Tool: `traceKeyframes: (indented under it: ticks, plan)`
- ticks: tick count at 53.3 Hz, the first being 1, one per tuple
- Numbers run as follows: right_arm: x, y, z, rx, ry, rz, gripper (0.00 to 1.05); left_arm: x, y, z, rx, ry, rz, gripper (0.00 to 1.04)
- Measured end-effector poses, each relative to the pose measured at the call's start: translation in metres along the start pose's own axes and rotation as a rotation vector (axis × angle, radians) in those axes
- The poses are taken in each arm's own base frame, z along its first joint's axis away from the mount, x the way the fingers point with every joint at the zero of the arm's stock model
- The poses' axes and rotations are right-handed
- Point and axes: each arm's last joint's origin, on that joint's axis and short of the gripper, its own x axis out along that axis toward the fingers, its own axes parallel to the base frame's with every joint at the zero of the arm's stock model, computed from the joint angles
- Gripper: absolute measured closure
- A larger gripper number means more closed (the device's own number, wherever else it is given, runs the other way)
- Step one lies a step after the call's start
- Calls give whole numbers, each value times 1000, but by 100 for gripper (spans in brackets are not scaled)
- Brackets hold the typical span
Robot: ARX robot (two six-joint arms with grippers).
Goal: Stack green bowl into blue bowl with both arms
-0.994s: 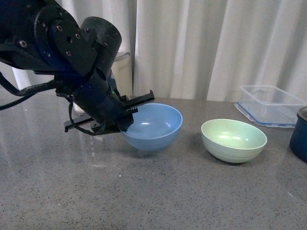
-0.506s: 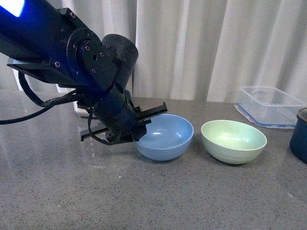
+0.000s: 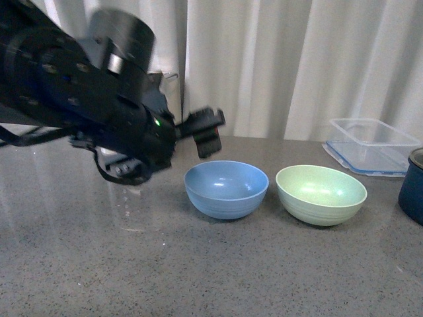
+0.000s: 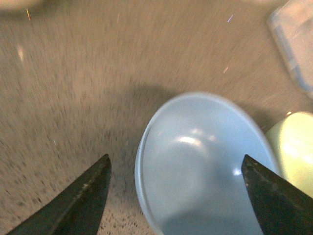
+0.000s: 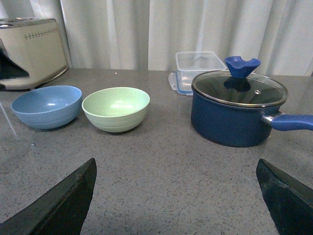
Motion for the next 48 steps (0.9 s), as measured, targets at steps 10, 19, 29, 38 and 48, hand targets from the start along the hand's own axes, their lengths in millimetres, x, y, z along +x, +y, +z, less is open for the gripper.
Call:
traceKeyframes:
  ticks: [10, 19, 29, 38, 48]
  plan:
    - [0, 0, 0, 0, 0, 0, 10, -63, 1, 24, 144, -416, 118, 23]
    - [0, 0, 0, 0, 0, 0, 10, -108, 45, -29, 269, -418, 255, 59]
    - [0, 0, 0, 0, 0, 0, 10, -157, 72, -70, 292, -410, 262, 101]
    - [0, 0, 0, 0, 0, 0, 10, -184, 84, -96, 299, -392, 264, 101]
    - [0, 0, 0, 0, 0, 0, 10, -207, 91, -113, 298, -401, 267, 101]
